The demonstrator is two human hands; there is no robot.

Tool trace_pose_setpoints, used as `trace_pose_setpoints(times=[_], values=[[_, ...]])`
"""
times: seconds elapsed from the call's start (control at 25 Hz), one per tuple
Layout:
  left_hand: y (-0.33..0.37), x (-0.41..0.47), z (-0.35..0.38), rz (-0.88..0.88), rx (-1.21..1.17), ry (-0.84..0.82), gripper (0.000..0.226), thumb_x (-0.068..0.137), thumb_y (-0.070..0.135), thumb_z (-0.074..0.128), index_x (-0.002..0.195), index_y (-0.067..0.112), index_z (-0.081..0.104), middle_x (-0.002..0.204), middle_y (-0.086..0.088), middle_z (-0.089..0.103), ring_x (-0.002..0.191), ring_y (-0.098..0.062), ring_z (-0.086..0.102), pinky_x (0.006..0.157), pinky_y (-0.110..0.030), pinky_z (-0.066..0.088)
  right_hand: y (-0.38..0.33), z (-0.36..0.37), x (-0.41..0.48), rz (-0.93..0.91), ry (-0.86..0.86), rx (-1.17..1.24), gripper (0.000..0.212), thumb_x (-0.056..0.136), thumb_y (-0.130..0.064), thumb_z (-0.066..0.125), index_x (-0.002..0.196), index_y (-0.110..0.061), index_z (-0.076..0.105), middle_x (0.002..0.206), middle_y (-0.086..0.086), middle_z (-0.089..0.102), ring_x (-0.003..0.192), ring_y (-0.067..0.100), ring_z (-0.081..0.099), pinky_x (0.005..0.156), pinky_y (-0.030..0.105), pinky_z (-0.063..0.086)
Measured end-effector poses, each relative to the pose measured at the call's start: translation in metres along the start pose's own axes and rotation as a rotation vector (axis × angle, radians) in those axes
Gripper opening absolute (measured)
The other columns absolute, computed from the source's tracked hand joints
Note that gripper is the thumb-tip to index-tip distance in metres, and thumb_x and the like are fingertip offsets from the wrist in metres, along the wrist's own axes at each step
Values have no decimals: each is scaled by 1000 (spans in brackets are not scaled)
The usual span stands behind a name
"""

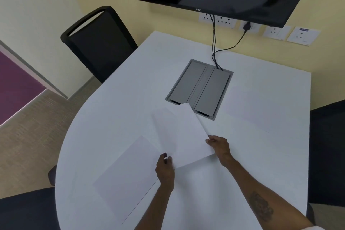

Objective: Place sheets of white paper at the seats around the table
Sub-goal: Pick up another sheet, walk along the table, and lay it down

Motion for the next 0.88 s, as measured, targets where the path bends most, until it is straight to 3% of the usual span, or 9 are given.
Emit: trace_pose_setpoints(times=[0.08, 0.28, 0.48, 0.88], values=[[4, -9, -15, 34, 7, 24, 29, 100, 18, 54, 123, 4, 64, 113, -16, 71, 110, -35, 64, 94, -39, 49, 1, -2, -21, -6, 39, 81, 33, 85, -9, 74, 117, 0, 71, 118, 13, 72, 111, 24, 64, 107, 34, 46], [8, -23, -54, 67, -68, 57, 27, 98, 15, 59, 119, 4, 70, 117, -13, 73, 111, -33, 65, 97, -38, 49, 4, 5, -77, -34, 91, 208, 31, 88, -11, 71, 118, -2, 70, 120, 12, 71, 106, 17, 61, 101, 28, 45], [0, -42, -112, 141, -93, 26, 24, 94, 14, 64, 114, 5, 73, 111, -13, 75, 104, -33, 68, 95, -40, 53, 18, 21, -154, -53, 166, 330, 30, 88, -9, 71, 116, -1, 71, 119, 13, 72, 116, 26, 64, 107, 34, 46], [-28, -91, -205, 217, -70, -56, 22, 96, 19, 59, 104, 8, 76, 100, -10, 77, 91, -28, 66, 87, -38, 54, 54, 50, -292, -97, 287, 476, 26, 88, -5, 69, 113, 0, 72, 116, 14, 72, 114, 31, 66, 105, 41, 50]])
Point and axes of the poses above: each hand's wrist, its own x-axis towards the middle knuckle, its own z-axis out of the palm, y = z × x, the point moved 5 cm from there along x, towards the middle knuckle
